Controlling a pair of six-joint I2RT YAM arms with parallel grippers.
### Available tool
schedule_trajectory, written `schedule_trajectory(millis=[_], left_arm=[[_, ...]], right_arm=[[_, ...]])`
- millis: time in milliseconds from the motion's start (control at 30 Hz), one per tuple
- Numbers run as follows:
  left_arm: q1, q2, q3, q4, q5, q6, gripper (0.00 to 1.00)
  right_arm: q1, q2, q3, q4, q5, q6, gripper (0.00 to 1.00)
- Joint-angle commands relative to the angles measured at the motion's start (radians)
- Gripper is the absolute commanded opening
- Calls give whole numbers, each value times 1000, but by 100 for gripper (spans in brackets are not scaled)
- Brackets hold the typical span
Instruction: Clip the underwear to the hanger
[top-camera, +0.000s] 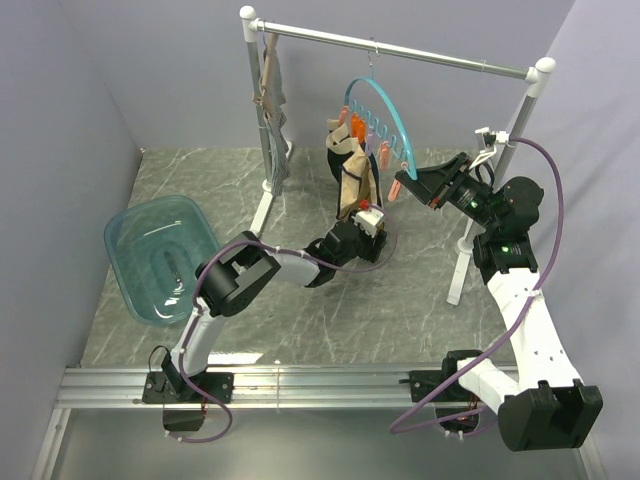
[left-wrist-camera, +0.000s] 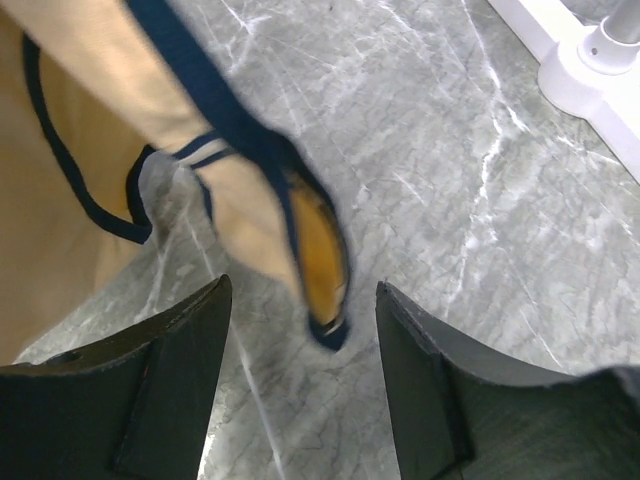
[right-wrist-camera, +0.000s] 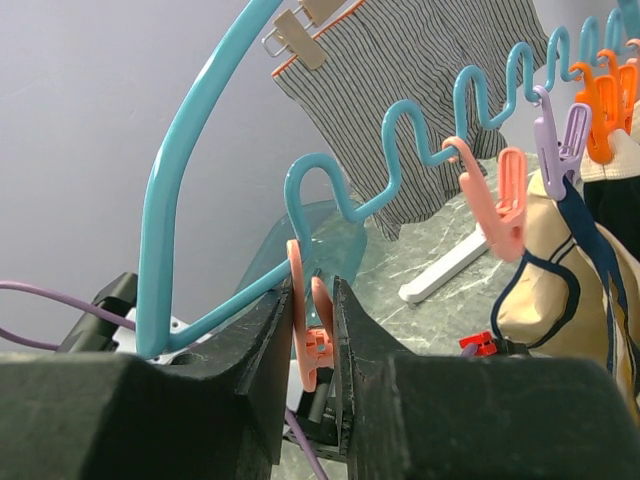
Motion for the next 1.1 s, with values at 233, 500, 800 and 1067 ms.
schedule_trajectory(millis=[233, 500, 800, 1067], left_arm=[[-10, -11, 35, 64, 14, -11, 49], [-8, -170, -95, 147, 130, 82, 0], [0, -405, -287, 209, 477, 315, 0], [18, -489, -278, 163, 529, 386, 0]], right_arm=[[4, -16, 13, 41, 28, 4, 0], [4, -19, 0, 28, 46, -23, 0], [5, -24, -31, 34, 58, -50, 0], [4, -33, -28, 11, 77, -76, 0]])
